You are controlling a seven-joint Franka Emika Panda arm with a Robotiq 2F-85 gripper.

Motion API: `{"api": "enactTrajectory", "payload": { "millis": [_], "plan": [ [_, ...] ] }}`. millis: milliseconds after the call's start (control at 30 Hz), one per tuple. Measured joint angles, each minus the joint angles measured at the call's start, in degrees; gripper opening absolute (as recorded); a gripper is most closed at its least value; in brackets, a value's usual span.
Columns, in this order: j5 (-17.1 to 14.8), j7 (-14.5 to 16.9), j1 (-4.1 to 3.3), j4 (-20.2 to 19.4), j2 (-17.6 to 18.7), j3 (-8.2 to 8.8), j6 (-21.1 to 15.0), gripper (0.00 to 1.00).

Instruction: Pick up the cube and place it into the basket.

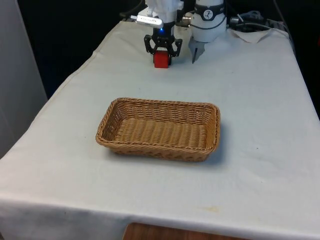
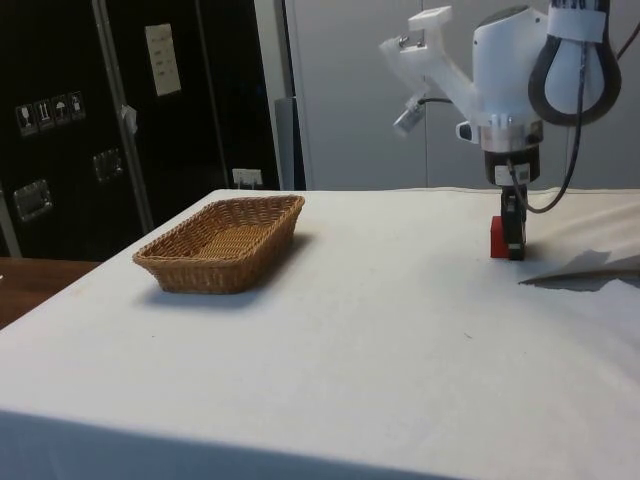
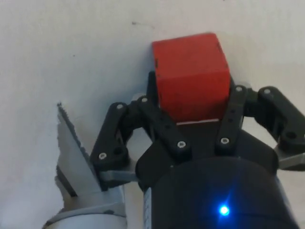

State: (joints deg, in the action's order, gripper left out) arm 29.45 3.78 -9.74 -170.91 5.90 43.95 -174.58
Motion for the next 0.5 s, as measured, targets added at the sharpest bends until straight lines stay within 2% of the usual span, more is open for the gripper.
{"api": "enactTrajectory", "payload": {
  "millis": [33, 133, 333, 500],
  "plan": [
    [0.0, 0.1, 0.00, -0.2, -0.6, 0.06, 0.3, 0.04],
    [0.0, 0.3, 0.06, -0.2, -1.3, 0.29, 1.3, 0.03],
    [0.0, 0.3, 0.06, -0.1, -0.9, 0.29, 1.3, 0.04],
    [0.0, 0.7, 0.11, -0.1, -2.1, 0.52, 1.4, 0.04]
  ]
}}
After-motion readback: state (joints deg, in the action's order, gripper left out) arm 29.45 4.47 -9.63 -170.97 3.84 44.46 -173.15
